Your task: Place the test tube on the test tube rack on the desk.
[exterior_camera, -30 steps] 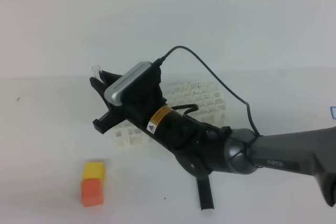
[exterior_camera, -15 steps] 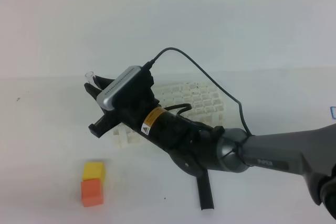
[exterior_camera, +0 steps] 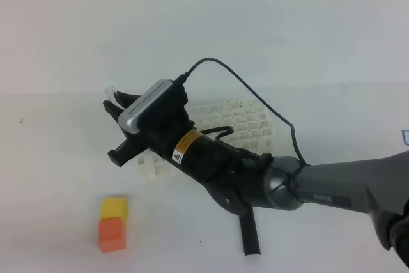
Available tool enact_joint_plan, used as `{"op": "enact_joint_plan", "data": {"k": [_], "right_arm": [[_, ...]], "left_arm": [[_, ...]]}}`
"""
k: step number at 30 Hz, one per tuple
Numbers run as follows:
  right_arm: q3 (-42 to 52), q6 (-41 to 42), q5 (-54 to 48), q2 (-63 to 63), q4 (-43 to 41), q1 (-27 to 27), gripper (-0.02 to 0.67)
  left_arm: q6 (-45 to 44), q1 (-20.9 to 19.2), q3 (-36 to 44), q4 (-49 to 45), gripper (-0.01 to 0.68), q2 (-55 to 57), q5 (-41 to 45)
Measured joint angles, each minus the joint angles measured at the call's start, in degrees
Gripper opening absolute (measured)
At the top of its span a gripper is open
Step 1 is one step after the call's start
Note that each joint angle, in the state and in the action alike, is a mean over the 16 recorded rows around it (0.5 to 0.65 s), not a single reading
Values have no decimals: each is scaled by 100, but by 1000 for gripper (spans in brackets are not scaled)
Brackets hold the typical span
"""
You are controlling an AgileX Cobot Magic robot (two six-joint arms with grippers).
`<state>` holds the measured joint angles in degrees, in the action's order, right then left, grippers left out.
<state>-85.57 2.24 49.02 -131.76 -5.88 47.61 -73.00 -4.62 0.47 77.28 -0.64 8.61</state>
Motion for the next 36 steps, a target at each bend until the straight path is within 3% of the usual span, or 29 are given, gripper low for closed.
{"op": "enact_joint_plan", "data": {"k": [13,19,28,36], "right_arm": [[0,119,216,0,322,0,306],[0,137,192,0,348,0,327],[0,151,7,0,330,0,310],[0,159,-173,0,305,1,223]], "left_arm": [[1,0,-21,2,-1,13,1],[1,0,-21,2,-1,13,1],[-2,0,11,-1,-1,0,0],[-19,0,32,-3,-1,-6,0]]}}
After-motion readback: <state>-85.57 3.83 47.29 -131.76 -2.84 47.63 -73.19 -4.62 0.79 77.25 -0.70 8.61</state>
